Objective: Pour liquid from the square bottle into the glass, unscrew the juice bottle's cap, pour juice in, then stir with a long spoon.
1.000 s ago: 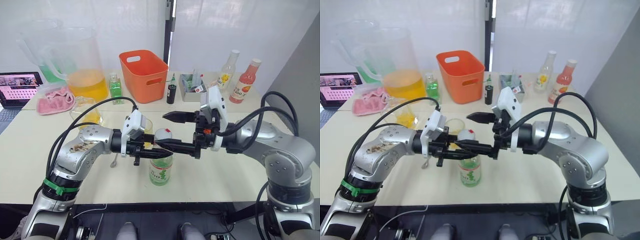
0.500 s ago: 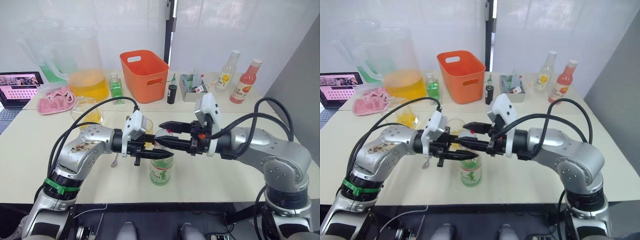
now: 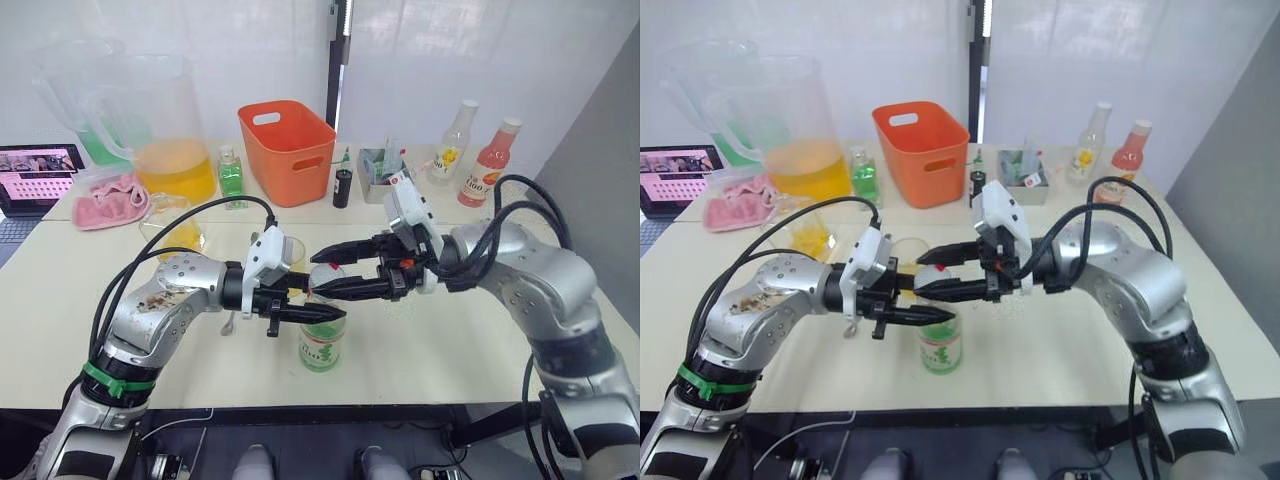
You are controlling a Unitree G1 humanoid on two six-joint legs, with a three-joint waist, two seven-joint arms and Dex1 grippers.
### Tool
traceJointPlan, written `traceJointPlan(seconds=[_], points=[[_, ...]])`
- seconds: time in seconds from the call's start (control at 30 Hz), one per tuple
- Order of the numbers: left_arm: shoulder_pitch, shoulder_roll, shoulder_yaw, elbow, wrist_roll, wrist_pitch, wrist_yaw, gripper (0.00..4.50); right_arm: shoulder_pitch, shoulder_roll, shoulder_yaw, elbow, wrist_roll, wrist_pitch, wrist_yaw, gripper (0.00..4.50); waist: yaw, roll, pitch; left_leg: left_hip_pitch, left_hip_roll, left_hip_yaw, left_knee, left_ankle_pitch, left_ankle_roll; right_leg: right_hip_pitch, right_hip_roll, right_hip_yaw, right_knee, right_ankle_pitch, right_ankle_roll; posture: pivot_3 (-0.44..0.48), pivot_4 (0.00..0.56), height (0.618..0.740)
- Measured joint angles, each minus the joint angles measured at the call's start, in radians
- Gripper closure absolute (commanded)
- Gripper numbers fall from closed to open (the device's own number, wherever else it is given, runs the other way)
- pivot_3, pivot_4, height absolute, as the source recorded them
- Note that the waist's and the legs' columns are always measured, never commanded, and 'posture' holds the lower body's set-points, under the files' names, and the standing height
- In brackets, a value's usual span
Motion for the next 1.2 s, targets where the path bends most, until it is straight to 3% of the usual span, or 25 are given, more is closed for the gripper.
traceJointPlan(seconds=[0.2, 0.27, 0.43, 0.6, 0.83, 1.07, 1.2], points=[[0.02, 0.008, 0.006, -0.047, -0.002, 0.018, 0.035, 3.1, -0.139, 0.056, 0.072, 0.252, -0.077, -0.186, 0.287, 2.85, -0.004, 0.0, 0.0, 0.0, 0.0, 0.0, -0.001, 0.0, 0.0, 0.0, 0.0, 0.0, 0.001, 0.0, 0.0, 0.0, 0.15, 0.703], [0.025, 0.008, 0.009, -0.053, -0.004, 0.021, 0.044, 3.1, -0.155, 0.063, 0.079, 0.277, -0.081, -0.191, 0.305, 1.78, -0.004, 0.0, 0.0, 0.0, 0.0, 0.0, -0.001, 0.0, 0.0, 0.0, 0.0, 0.0, 0.001, 0.0, 0.0, 0.0, 0.15, 0.703], [0.035, 0.011, 0.024, -0.052, -0.016, 0.027, 0.046, 3.1, -0.178, 0.035, 0.078, 0.302, -0.107, -0.2, 0.308, 0.21, -0.003, 0.0, 0.0, 0.0, 0.0, 0.0, -0.001, 0.0, 0.0, -0.001, 0.0, 0.0, 0.0, 0.0, 0.0, 0.0, 0.15, 0.703], [0.03, 0.009, 0.02, -0.046, -0.017, 0.024, 0.041, 3.1, -0.16, 0.009, 0.015, 0.219, -0.094, -0.135, 0.283, 0.06, 0.001, 0.0, 0.0, -0.001, 0.0, 0.0, -0.002, 0.0, 0.0, -0.002, 0.0, 0.0, 0.0, 0.0, 0.0, 0.0, 0.15, 0.703], [0.018, 0.004, 0.012, -0.024, -0.016, 0.019, 0.032, 3.1, 0.023, -0.058, -0.153, -0.112, 0.036, 0.146, 0.001, 0.06, 0.006, 0.001, 0.0, 0.0, 0.0, 0.0, -0.002, 0.0, 0.0, -0.002, 0.0, 0.0, 0.0, 0.0, 0.0, 0.0, 0.15, 0.703], [-0.015, -0.016, -0.01, 0.043, -0.014, -0.018, -0.004, 3.1, 0.236, 0.076, -0.266, -0.381, 0.129, 0.393, -0.489, 0.06, 0.013, 0.001, -0.001, -0.001, -0.001, 0.0, -0.001, 0.0, 0.0, -0.001, -0.001, 0.0, -0.001, 0.0, 0.0, 0.0, 0.15, 0.703], [-0.028, -0.024, -0.019, 0.066, -0.009, -0.03, -0.021, 3.1, 0.268, 0.092, -0.307, -0.472, 0.199, 0.477, -0.642, 0.06, 0.018, 0.001, -0.001, -0.001, -0.001, 0.0, -0.001, 0.0, 0.0, 0.0, -0.001, 0.0, -0.002, 0.0, 0.0, 0.0, 0.15, 0.703]])
